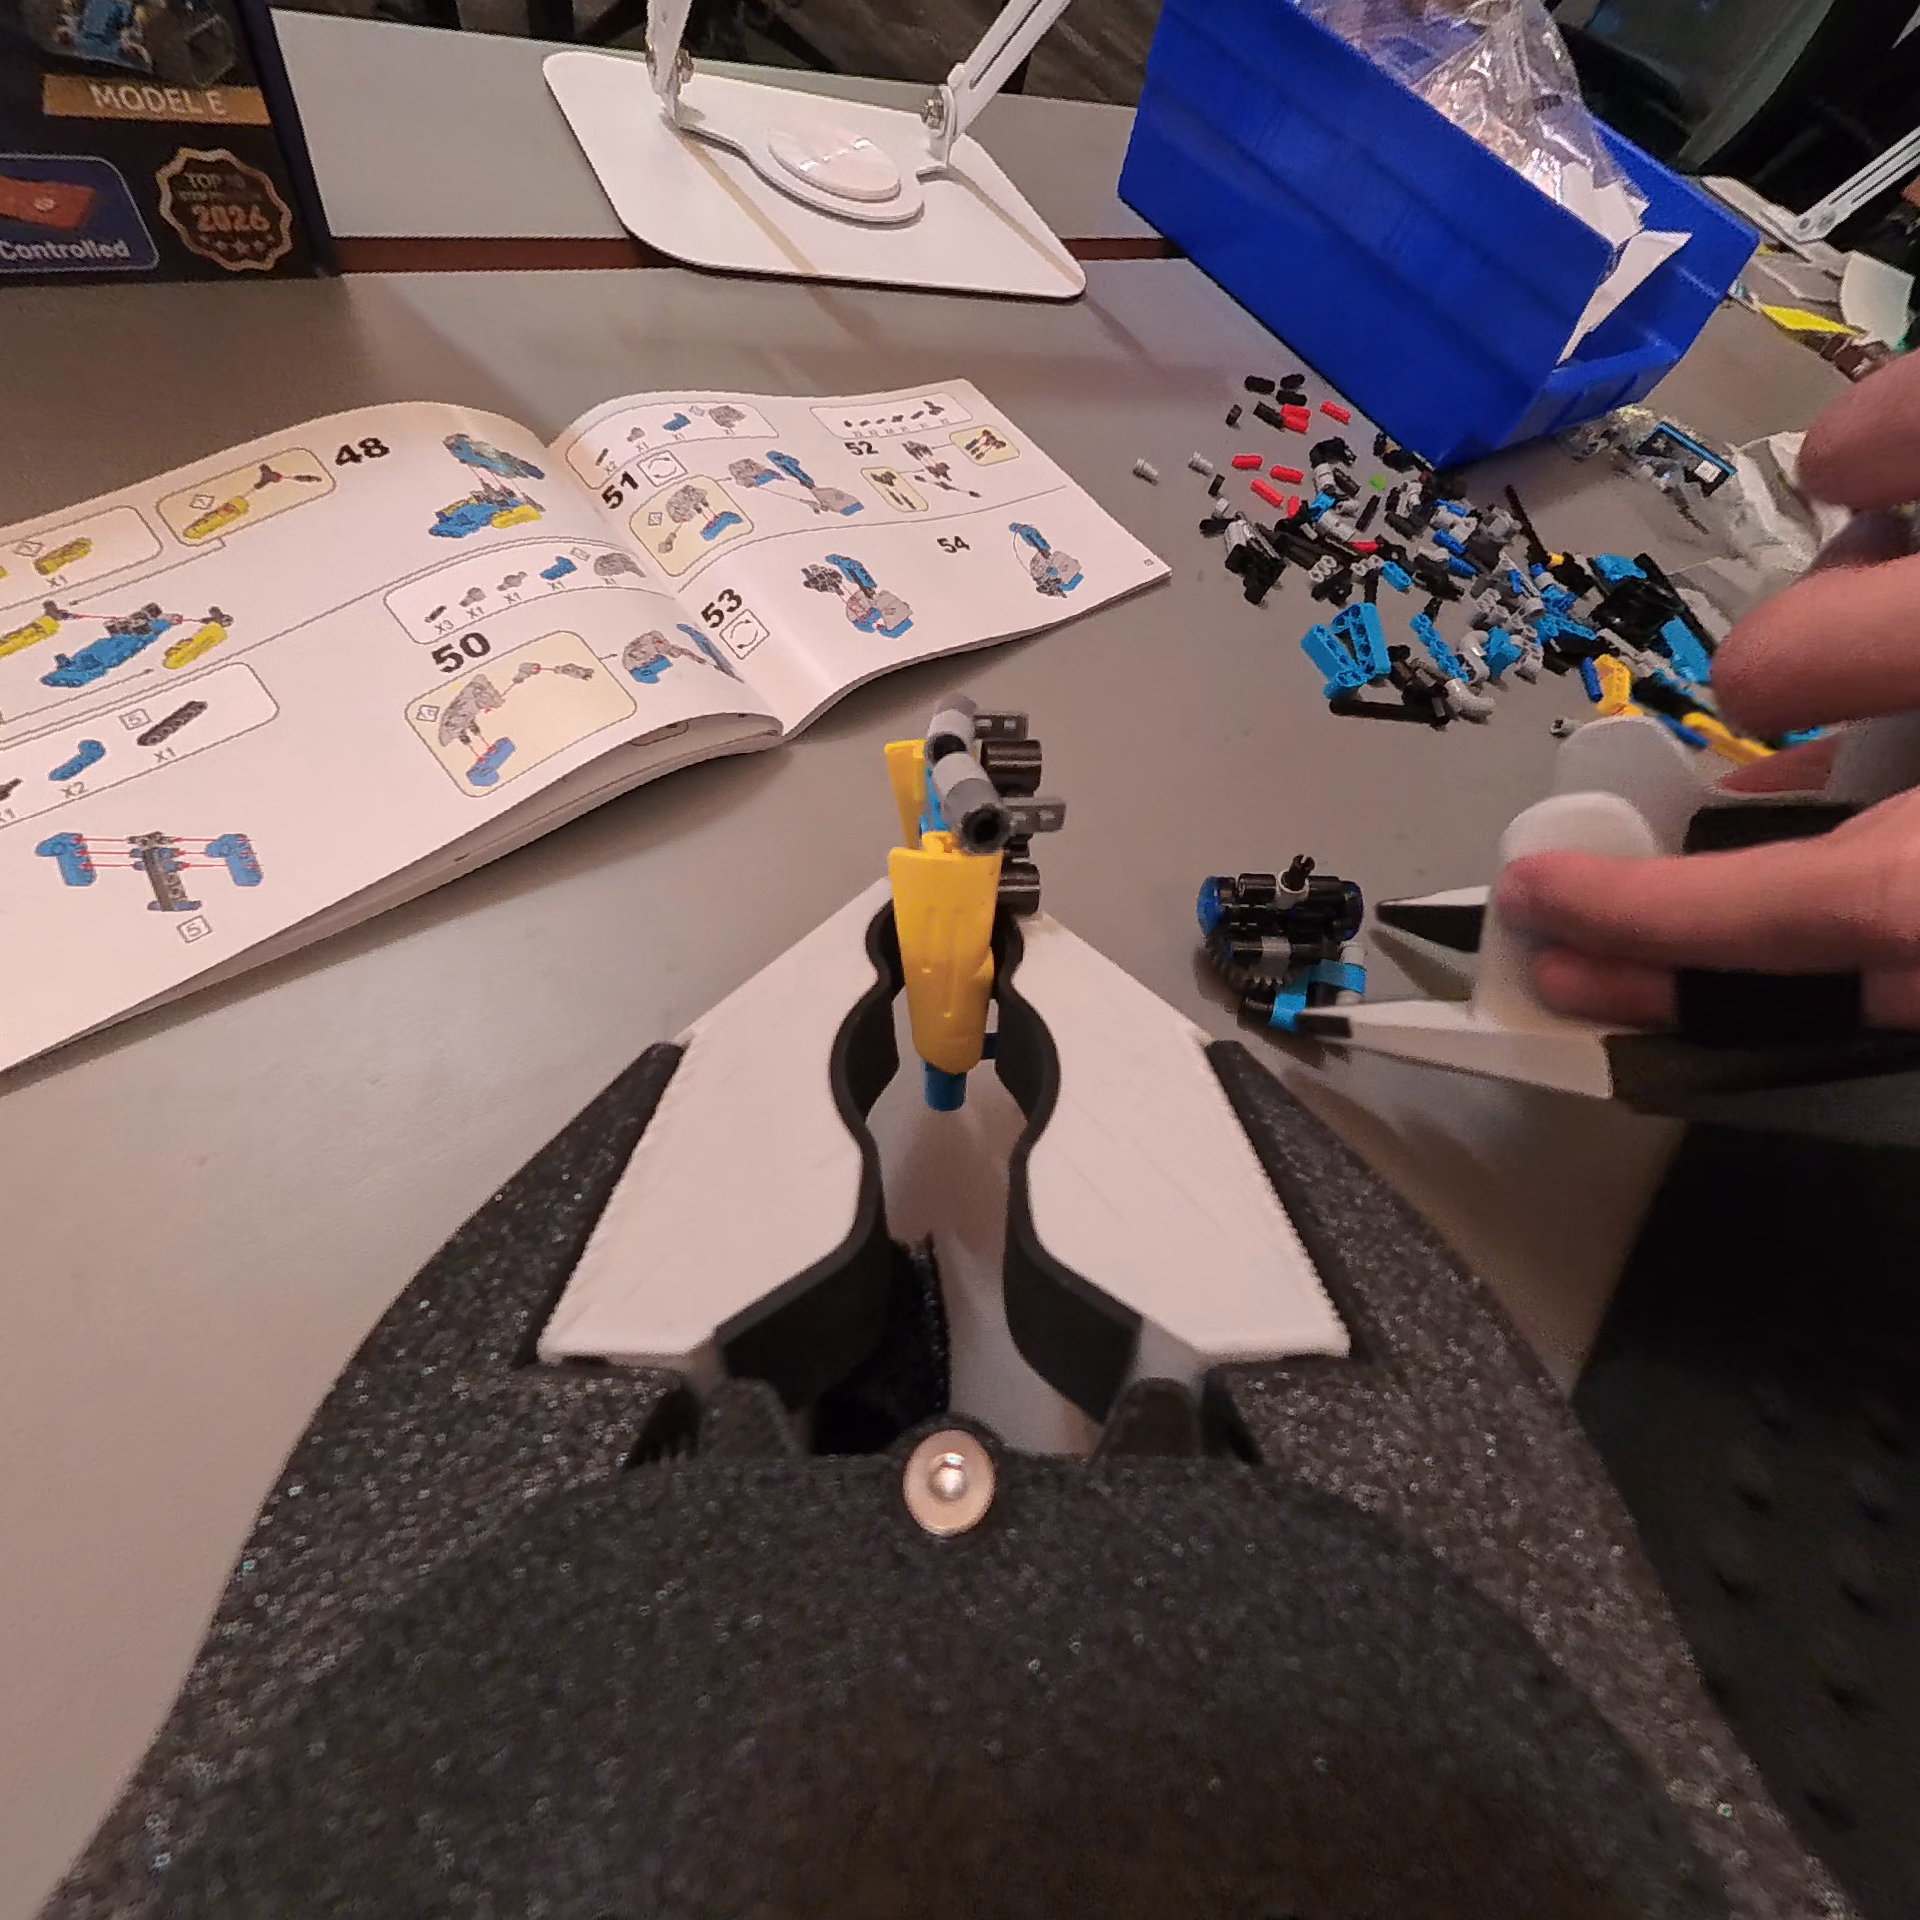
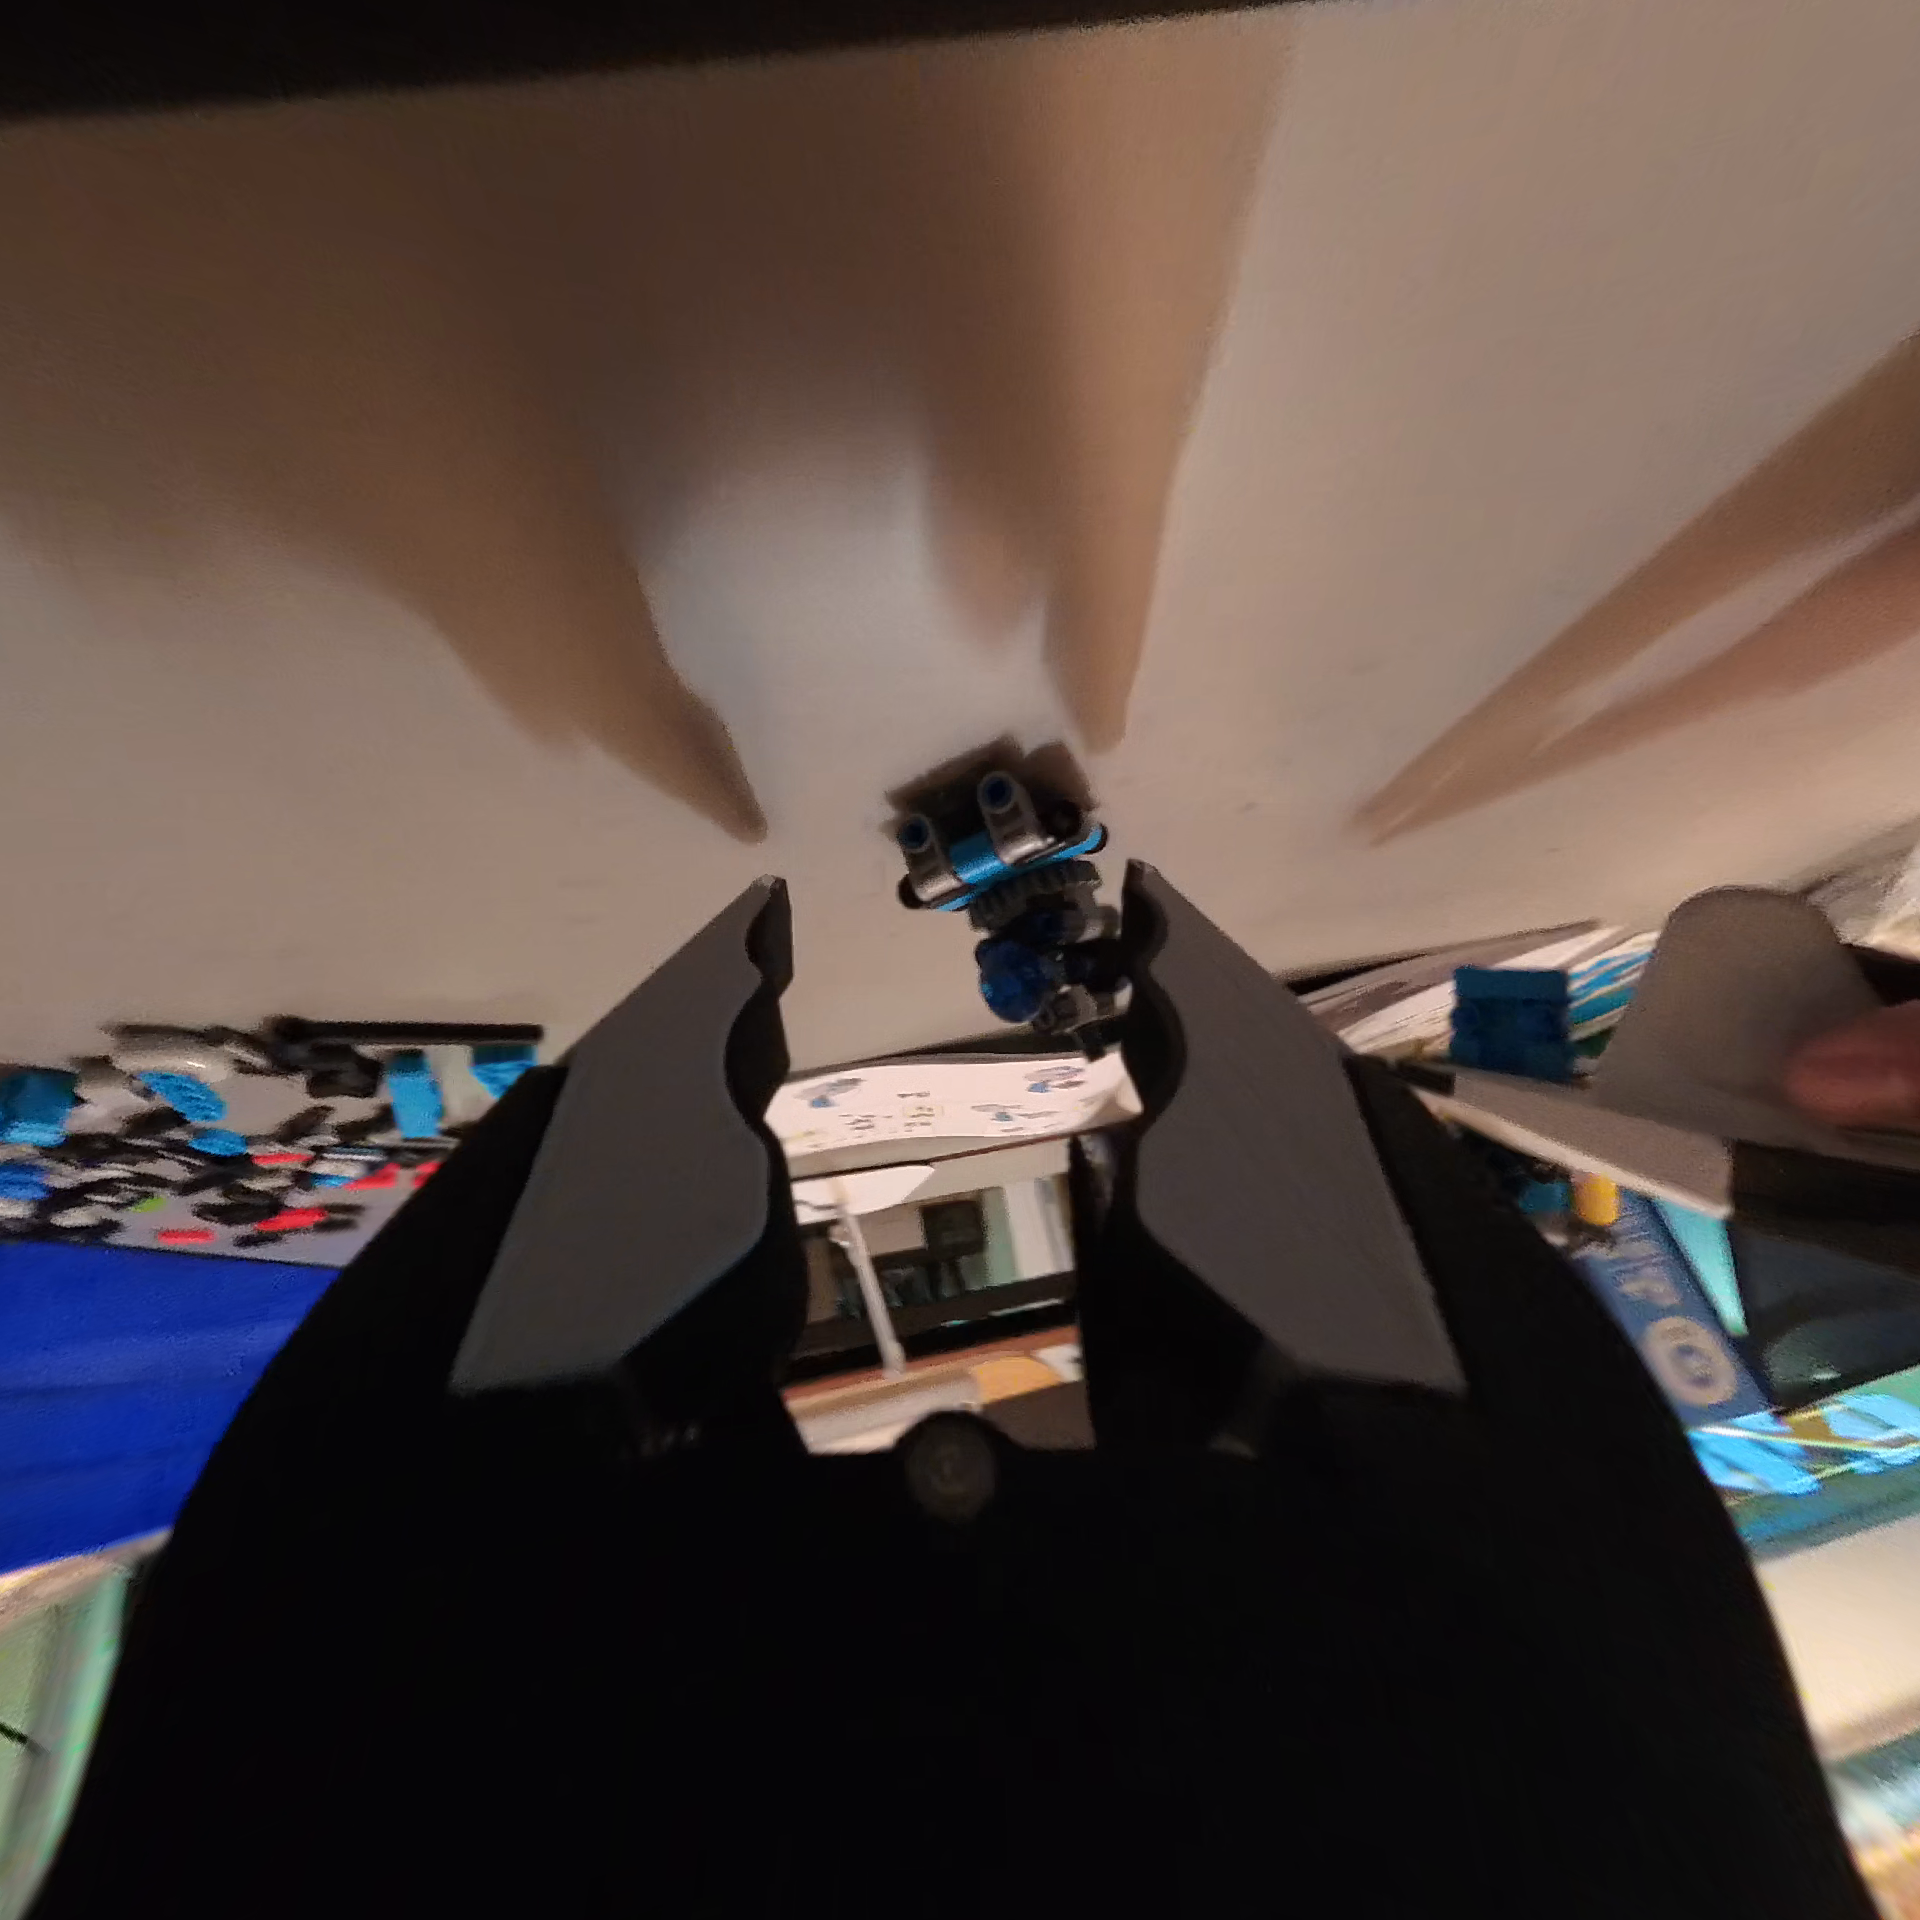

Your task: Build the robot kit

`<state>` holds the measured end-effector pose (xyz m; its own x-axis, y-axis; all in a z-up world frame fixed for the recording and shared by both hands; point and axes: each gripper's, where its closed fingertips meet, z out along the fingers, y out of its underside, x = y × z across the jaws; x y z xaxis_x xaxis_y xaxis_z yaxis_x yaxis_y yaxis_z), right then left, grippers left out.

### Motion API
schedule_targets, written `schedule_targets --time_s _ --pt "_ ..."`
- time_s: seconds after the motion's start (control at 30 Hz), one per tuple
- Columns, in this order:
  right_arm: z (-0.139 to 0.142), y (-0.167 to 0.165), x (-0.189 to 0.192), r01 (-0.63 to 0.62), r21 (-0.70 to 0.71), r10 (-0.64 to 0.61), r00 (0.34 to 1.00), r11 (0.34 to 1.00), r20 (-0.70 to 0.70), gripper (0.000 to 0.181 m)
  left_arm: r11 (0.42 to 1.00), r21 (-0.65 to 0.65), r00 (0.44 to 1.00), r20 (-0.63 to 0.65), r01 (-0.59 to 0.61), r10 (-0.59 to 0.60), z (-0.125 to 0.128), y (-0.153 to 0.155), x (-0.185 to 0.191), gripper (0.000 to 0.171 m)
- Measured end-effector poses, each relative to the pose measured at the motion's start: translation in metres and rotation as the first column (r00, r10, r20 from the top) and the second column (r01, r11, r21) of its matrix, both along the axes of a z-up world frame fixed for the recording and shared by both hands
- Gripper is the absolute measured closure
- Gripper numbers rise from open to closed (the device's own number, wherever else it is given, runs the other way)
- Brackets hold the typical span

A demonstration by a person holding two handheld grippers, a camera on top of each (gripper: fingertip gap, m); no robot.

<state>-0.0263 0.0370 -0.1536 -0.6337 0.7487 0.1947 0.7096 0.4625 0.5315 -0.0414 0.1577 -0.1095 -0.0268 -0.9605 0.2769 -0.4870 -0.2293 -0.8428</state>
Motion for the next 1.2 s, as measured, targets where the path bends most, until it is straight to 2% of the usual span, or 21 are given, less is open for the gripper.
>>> schedule_targets --time_s 0.07,0.13,0.2,0.27,0.3,0.37,0.43,0.5,0.53,0.57,0.6,0.63,0.67,0.73,0.77,0.83,0.9,0.93,1.03,1.13,1.2 --pt "-0.005 0.004 0.001 -0.029 -0.017 0.03 0.998 0.999 0.048 0.118 1.0 -0.017 1.0 0.005 0.003 -0.003 0.001 -0.001 0.0 0.16" --pt "-0.011 0.005 0.007 0.028 -0.05 -0.024 0.996 0.998 0.084 0.107 1.0 -0.021 1.0 0.009 0.005 -0.005 0.002 -0.001 -0.001 0.16" --pt "-0.013 0.004 0.009 0.063 -0.098 -0.053 0.993 0.993 0.101 0.11 1.0 -0.017 1.0 0.01 0.009 -0.009 0.002 -0.002 -0.001 0.16" --pt "-0.013 0.003 0.01 0.11 -0.124 -0.095 0.988 0.986 0.12 0.121 1.0 -0.018 1.0 0.009 0.015 -0.015 0.002 -0.003 -0.001 0.16" --pt "-0.012 0.004 0.008 0.11 -0.132 -0.096 0.989 0.985 0.112 0.139 1.0 -0.022 1.0 0.009 0.017 -0.017 0.002 -0.004 -0.001 0.16" --pt "-0.009 0.009 -0.002 0.138 -0.125 -0.137 0.99 0.982 0.021 0.14 0.999 -0.043 1.0 0.018 0.018 -0.017 0.004 -0.003 -0.002 0.16" --pt "0.005 0.02 -0.015 0.272 -0.102 -0.286 0.944 0.957 -0.167 0.14 0.997 -0.08 1.0 0.02 0.018 -0.016 0.004 -0.002 -0.002 0.16" --pt "0.029 0.042 -0.016 0.459 -0.071 -0.448 0.805 0.886 -0.388 0.14 0.993 -0.116 1.0 0.029 0.013 -0.009 0.005 0.0 -0.003 0.16" --pt "0.043 0.052 -0.019 0.559 -0.113 -0.524 0.662 0.821 -0.535 0.141 0.991 -0.135 0.999 0.039 0.012 -0.006 0.007 0.001 -0.003 0.16" --pt "0.059 0.061 -0.025 0.639 -0.207 -0.581 0.455 0.741 -0.675 0.141 0.988 -0.153 0.999 0.051 0.014 -0.007 0.01 0.001 -0.003 0.16" --pt "0.075 0.069 -0.032 0.66 -0.339 -0.602 0.215 0.67 -0.769 0.141 0.985 -0.172 0.998 0.064 0.022 -0.011 0.012 0.0 -0.003 0.16" --pt "0.092 0.076 -0.037 0.633 -0.456 -0.575 -0.021 0.626 -0.818 0.142 0.98 -0.193 0.996 0.081 0.038 -0.023 0.016 -0.003 -0.003 0.16" --pt "0.109 0.082 -0.039 0.579 -0.531 -0.51 -0.219 0.618 -0.832 0.142 0.974 -0.218 0.994 0.1 0.059 -0.038 0.019 -0.006 -0.003 0.16" --pt "0.13 0.088 -0.037 0.469 -0.616 -0.375 -0.51 0.634 -0.774 0.142 0.961 -0.262 0.99 0.13 0.091 -0.058 0.024 -0.012 -0.003 0.16" --pt "0.134 0.088 -0.036 0.429 -0.621 -0.309 -0.599 0.655 -0.739 0.143 0.956 -0.276 0.988 0.144 0.097 -0.059 0.027 -0.013 -0.003 0.16" --pt "0.138 0.088 -0.03 0.39 -0.617 -0.183 -0.727 0.683 -0.662 0.143 0.947 -0.307 0.98 0.193 0.099 -0.04 0.035 -0.012 -0.003 0.16" --pt "0.149 0.088 -0.024 0.287 -0.635 -0.088 -0.867 0.717 -0.491 0.143 0.947 -0.304 0.968 0.25 0.103 -0.025 0.047 -0.011 -0.004 0.16" --pt "0.152 0.09 -0.021 0.253 -0.646 -0.059 -0.905 0.72 -0.421 0.143 0.955 -0.282 0.966 0.258 0.091 -0.016 0.049 -0.011 -0.003 0.16" --pt "0.169 0.096 -0.022 0.26 -0.624 0.007 -0.926 0.737 -0.378 0.144 0.973 -0.225 0.967 0.253 0.051 0.008 0.05 -0.013 -0.001 0.16" --pt "0.158 0.111 -0.032 0.34 -0.634 0.04 -0.899 0.694 -0.437 0.144 0.974 -0.227 0.971 0.236 0.007 0.048 0.047 -0.011 0.001 0.16" --pt "0.153 0.114 -0.039 0.335 -0.65 0.007 -0.892 0.683 -0.452 0.144 0.969 -0.247 0.974 0.216 -0.014 0.069 0.043 -0.007 0.0 0.16"
